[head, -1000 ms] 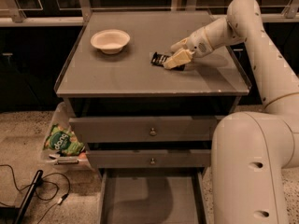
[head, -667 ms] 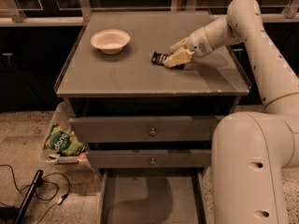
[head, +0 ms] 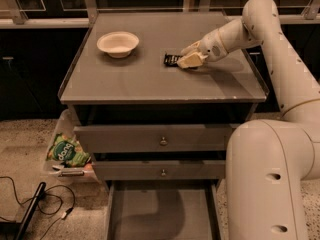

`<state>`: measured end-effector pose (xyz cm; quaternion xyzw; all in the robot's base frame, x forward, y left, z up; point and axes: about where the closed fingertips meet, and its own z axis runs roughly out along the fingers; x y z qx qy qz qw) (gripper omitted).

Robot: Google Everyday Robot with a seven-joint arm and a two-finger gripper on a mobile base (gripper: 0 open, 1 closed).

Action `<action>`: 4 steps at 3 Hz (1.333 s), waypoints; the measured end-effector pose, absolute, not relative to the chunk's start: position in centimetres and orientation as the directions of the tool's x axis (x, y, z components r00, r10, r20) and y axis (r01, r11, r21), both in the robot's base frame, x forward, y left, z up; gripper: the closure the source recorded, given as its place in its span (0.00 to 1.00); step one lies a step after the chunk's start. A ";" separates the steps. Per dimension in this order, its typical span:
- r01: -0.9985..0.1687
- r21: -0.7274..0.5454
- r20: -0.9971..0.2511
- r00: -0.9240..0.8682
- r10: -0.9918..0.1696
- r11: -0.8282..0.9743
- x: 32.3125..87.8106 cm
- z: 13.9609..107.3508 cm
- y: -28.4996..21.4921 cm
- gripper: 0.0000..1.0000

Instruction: Place rxbar chocolate into bottom drawer

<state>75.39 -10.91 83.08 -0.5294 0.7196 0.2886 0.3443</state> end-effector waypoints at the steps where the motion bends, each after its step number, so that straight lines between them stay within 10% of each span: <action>1: -0.961 0.051 -0.801 -0.202 -0.563 0.273 75.4 83.4 -10.9 1.00; 4: -0.971 0.105 -0.874 -0.194 -0.445 0.216 71.2 87.8 -12.2 1.00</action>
Offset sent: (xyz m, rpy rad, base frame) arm -0.0262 -0.0016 0.0261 0.1245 0.0405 0.0713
